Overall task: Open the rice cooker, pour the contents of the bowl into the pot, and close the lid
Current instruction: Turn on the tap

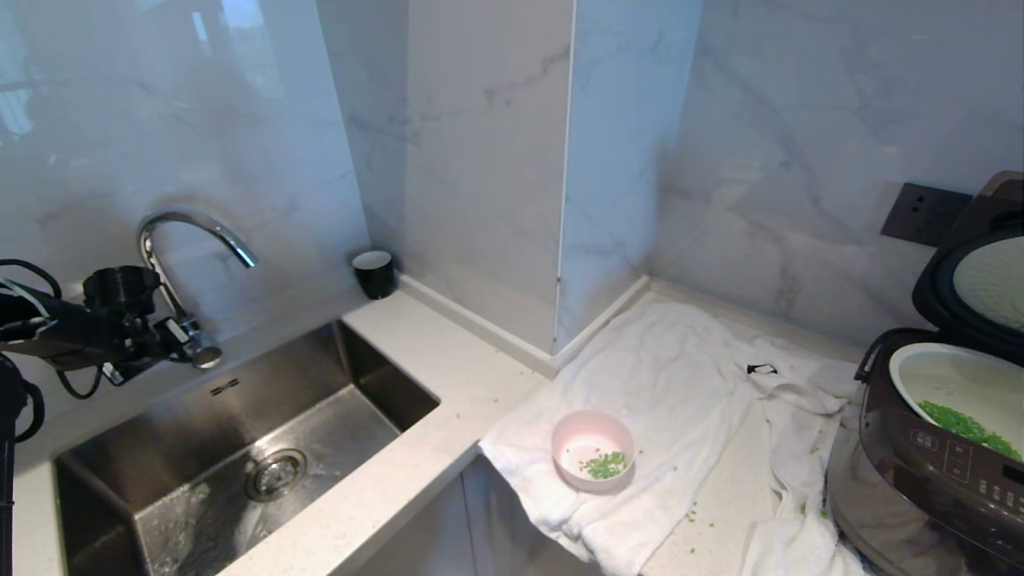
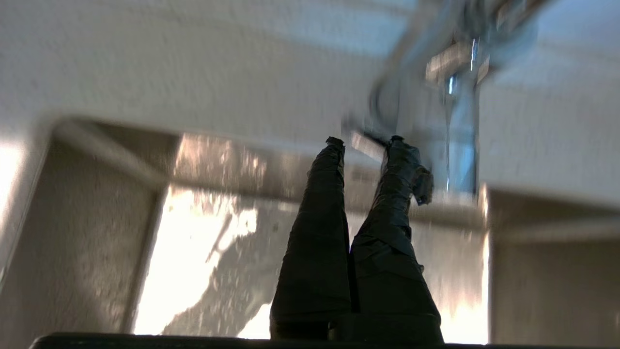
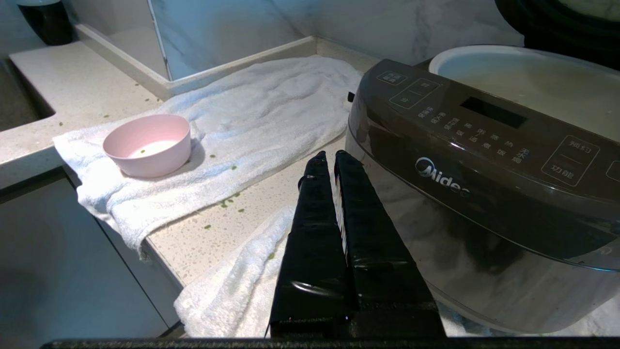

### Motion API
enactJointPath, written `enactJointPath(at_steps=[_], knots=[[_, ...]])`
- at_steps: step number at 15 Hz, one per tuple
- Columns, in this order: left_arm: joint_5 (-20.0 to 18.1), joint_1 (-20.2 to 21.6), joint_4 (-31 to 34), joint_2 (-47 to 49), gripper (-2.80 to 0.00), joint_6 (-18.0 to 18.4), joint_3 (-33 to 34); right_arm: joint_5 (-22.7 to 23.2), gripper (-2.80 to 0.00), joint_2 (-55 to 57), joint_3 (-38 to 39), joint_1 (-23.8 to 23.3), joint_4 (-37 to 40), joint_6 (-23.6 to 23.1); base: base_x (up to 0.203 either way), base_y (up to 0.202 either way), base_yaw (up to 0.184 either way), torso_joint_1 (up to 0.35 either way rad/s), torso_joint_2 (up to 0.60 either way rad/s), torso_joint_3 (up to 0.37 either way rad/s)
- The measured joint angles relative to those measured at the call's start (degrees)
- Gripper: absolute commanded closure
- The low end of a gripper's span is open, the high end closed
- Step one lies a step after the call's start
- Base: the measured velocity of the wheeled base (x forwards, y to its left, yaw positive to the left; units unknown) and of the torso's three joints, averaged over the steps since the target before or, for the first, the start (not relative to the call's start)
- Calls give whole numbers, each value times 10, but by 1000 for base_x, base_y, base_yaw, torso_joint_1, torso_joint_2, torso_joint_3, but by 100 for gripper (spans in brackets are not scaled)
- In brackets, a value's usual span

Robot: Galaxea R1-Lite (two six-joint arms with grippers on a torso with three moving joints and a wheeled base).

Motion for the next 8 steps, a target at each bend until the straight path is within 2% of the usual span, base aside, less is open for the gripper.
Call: enactJointPath(at_steps=[2, 5, 8], knots=[[-12, -3, 0, -7, 0, 0, 14, 0, 0, 0, 0, 0, 0, 0, 0, 0, 0, 0, 0, 0], [-10, 0, -1, -9, 0, 0, 13, 0, 0, 0, 0, 0, 0, 0, 0, 0, 0, 0, 0, 0], [-8, 13, -1, -8, 0, 0, -13, 0, 0, 0, 0, 0, 0, 0, 0, 0, 0, 0, 0, 0]])
